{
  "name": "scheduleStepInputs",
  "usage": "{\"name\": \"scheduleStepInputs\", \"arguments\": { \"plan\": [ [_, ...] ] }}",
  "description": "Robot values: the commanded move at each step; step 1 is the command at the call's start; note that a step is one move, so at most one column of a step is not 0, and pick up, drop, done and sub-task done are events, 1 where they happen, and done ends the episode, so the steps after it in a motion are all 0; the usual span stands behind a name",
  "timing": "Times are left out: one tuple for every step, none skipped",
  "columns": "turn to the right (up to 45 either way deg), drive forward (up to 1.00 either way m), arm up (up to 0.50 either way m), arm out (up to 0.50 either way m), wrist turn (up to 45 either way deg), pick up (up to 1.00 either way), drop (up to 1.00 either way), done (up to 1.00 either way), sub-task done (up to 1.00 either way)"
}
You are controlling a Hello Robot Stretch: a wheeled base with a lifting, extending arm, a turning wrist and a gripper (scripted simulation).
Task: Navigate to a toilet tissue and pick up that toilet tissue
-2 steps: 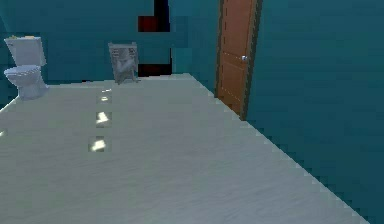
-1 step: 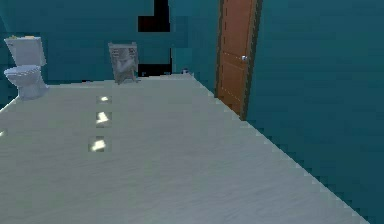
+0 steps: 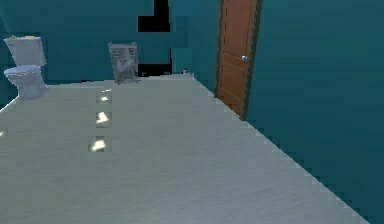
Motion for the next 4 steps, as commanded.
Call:
{"name": "scheduleStepInputs", "arguments": {
  "plan": [
    [0.0, 0.0, 0.0, 0.0, 45.0, 0.0, 0.0, 0.0, 0.0],
    [0.0, 0.0, 0.0, 0.0, 45.0, 0.0, 0.0, 0.0, 0.0],
    [0.0, 0.0, 0.0, 0.0, 18.0, 0.0, 0.0, 0.0, 0.0],
    [0.0, 0.0, -0.24, 0.0, 0.0, 0.0, 0.0, 0.0, 0.0]
  ]
}}
